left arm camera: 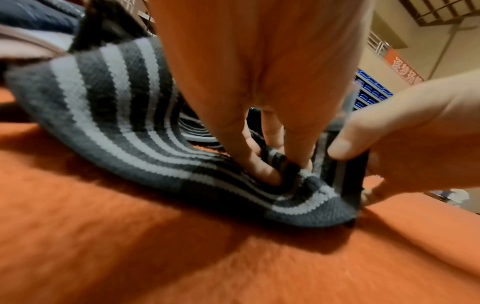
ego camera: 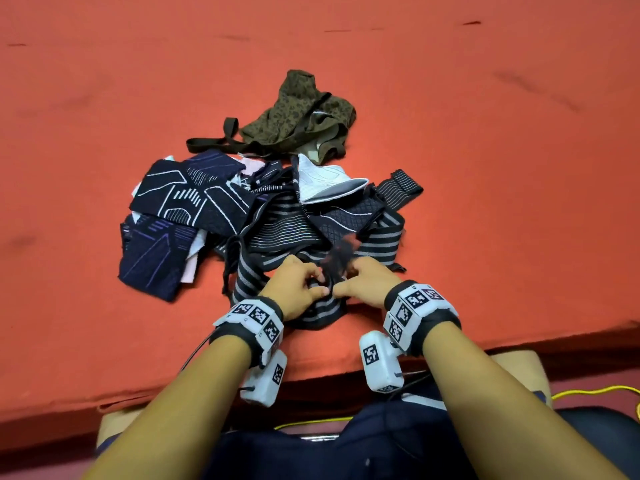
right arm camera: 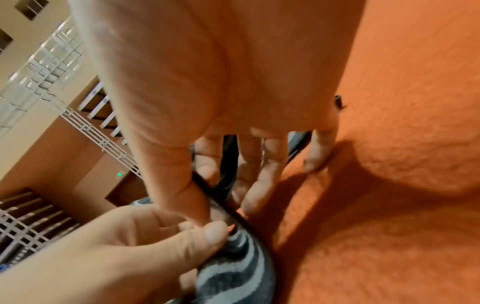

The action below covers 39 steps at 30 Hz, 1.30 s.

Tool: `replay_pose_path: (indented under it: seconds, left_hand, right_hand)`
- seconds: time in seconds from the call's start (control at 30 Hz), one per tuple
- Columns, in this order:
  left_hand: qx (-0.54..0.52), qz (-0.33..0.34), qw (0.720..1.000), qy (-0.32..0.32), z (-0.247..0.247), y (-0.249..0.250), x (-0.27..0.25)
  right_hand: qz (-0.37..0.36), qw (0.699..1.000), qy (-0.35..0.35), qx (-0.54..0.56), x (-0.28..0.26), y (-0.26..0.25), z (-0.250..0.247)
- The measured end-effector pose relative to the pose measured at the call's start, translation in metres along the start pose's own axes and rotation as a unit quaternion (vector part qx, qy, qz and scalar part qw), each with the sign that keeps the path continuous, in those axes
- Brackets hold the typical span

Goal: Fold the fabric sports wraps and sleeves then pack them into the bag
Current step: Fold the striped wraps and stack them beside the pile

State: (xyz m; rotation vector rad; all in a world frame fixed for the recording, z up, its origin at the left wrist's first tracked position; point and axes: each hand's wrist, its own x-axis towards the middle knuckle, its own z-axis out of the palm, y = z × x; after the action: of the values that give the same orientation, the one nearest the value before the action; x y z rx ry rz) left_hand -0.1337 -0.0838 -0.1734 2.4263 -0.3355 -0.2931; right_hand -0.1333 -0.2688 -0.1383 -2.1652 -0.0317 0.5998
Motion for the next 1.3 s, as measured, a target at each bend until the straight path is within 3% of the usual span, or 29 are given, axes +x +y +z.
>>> replay_pose_path:
  seconds: [0.1, 0.2, 0.33, 0.43, 0.57, 0.63, 0.97, 1.3]
  left_hand:
    - [-0.027, -0.006, 1.0, 0.0, -0.004, 0.008, -0.001]
    - [-0.103, -0.04, 0.994, 0.018, -0.011, 0.009, -0.003]
    - [-0.271, -0.069, 0.96, -0.009, -0.017, 0.011, -0.01]
    - [-0.31, -0.085, 0.947, -0.013, -0.018, 0.019, -0.014]
    - [-0.243, -0.089, 0.964, 0.052, -0.011, 0.017, -0.015]
    - [-0.269, -0.101, 0.955, 0.079, -0.007, 0.018, -0.016]
    - [-0.391, -0.121, 0.906, 0.109, 0.002, 0.018, -0.023]
    - [-0.368, -0.134, 0.913, 0.115, -0.002, 0.007, -0.034]
  right_hand:
    - [-0.045, 0.997, -0.023, 0.052, -0.004, -0.014, 0.0]
    - [-0.023, 0.995, -0.054, 0.087, -0.003, -0.019, -0.001]
    - [-0.042, 0.997, -0.03, 0.055, -0.004, -0.015, 0.007]
    - [-0.048, 0.998, 0.003, 0.041, 0.0, -0.006, 0.016]
    - [-0.006, 0.998, 0.03, 0.056, 0.004, 0.0, 0.025]
    - [0.008, 0.997, 0.038, 0.064, 0.003, 0.002, 0.029]
    - [0.046, 0.983, 0.131, 0.117, -0.002, 0.012, 0.046]
    - [0.064, 0.979, 0.193, 0.015, -0.006, 0.012, 0.044]
